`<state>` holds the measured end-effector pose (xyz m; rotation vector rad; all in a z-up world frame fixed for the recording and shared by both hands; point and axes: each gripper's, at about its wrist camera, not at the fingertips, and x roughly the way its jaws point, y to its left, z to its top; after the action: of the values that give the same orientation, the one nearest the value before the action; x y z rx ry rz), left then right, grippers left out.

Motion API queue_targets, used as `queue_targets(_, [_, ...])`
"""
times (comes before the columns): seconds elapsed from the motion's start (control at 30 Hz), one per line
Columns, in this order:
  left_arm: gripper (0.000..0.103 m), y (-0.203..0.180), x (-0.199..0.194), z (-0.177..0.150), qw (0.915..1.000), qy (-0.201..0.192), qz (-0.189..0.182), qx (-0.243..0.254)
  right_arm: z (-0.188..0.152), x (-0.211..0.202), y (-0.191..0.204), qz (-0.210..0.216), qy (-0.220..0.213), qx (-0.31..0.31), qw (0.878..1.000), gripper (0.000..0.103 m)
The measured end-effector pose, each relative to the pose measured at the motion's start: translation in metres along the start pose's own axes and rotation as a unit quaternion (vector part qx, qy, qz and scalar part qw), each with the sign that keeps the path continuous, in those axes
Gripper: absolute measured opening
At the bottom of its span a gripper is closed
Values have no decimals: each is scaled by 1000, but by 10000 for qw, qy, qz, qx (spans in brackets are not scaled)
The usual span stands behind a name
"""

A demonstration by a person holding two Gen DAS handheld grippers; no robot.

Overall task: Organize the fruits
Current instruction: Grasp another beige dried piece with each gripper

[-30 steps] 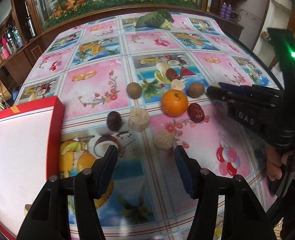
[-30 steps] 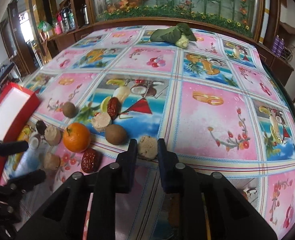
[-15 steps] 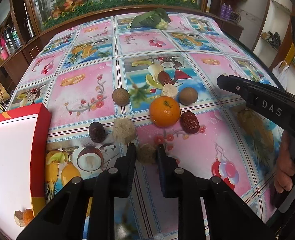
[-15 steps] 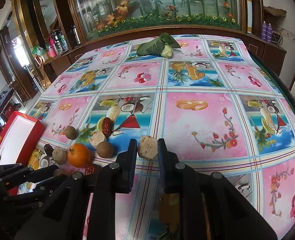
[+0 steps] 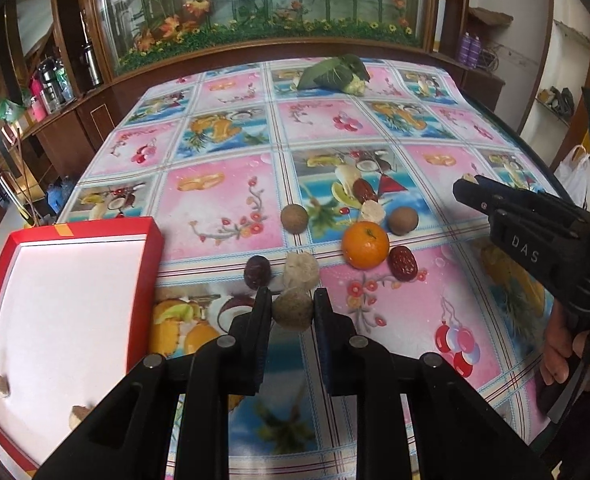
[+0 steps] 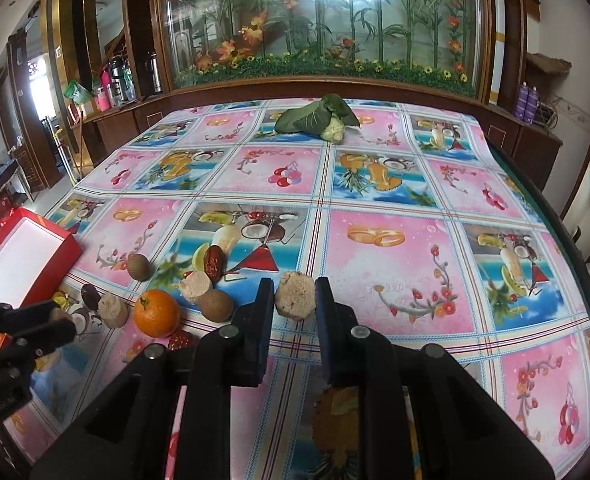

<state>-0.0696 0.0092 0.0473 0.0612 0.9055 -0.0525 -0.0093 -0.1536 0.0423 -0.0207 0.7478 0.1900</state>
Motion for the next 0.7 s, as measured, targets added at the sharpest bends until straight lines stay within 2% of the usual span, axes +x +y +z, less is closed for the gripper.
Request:
queue_targets(0.17, [20, 6, -12, 1, 9998, -141, 80, -77, -1, -4, 4, -129, -120, -126, 9998, 22])
queue_targets(0.47, [20, 29, -24, -4, 9988, -292, 217, -335, -1, -7, 14, -628, -395, -424, 9963, 22])
queue_targets(0.7, [20, 58, -37, -10, 9964, -457, 395, -600, -2, -10, 32, -614, -491, -386, 9962, 22])
